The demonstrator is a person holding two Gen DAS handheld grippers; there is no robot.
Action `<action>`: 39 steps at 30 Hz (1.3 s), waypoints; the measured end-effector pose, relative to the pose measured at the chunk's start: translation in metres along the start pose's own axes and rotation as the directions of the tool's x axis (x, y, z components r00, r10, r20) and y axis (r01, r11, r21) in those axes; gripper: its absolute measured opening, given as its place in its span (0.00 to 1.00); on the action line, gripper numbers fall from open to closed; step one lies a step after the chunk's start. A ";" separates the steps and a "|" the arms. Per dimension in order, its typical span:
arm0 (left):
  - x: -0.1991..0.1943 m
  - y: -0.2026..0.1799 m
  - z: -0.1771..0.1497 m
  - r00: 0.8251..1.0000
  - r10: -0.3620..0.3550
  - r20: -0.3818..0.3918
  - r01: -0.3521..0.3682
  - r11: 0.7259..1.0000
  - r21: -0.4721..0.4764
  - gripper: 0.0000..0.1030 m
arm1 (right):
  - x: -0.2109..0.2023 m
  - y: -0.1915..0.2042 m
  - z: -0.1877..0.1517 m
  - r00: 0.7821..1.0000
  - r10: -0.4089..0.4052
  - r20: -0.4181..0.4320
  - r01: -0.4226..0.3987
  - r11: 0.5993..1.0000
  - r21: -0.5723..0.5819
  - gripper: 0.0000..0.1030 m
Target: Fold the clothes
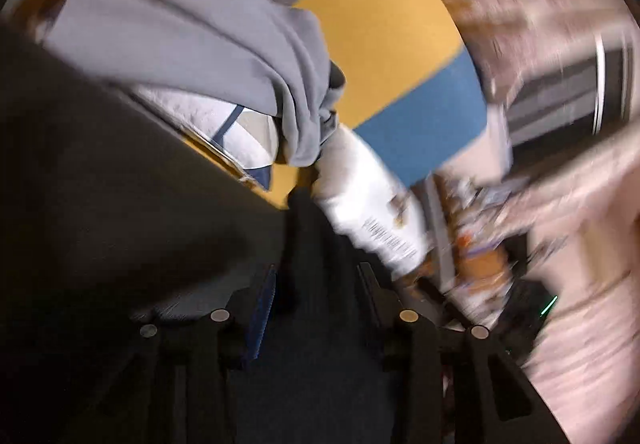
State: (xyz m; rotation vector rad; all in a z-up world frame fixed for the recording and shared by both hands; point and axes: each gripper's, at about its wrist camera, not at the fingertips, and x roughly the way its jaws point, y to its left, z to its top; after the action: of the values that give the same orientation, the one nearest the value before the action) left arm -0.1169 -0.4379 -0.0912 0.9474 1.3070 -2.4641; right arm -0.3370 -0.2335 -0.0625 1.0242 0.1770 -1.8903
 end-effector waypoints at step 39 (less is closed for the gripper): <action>-0.171 0.065 -0.226 0.979 0.164 0.124 -0.175 0.981 0.080 0.19 | -0.136 0.125 -0.289 0.998 -0.039 0.045 0.036 0.997 0.072 1.00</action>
State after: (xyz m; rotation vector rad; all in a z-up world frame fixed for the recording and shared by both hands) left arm 0.1460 -0.3167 -0.1208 0.8806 1.0404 -2.4239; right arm -0.0436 -0.0640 -0.1148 1.0306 0.1033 -1.9649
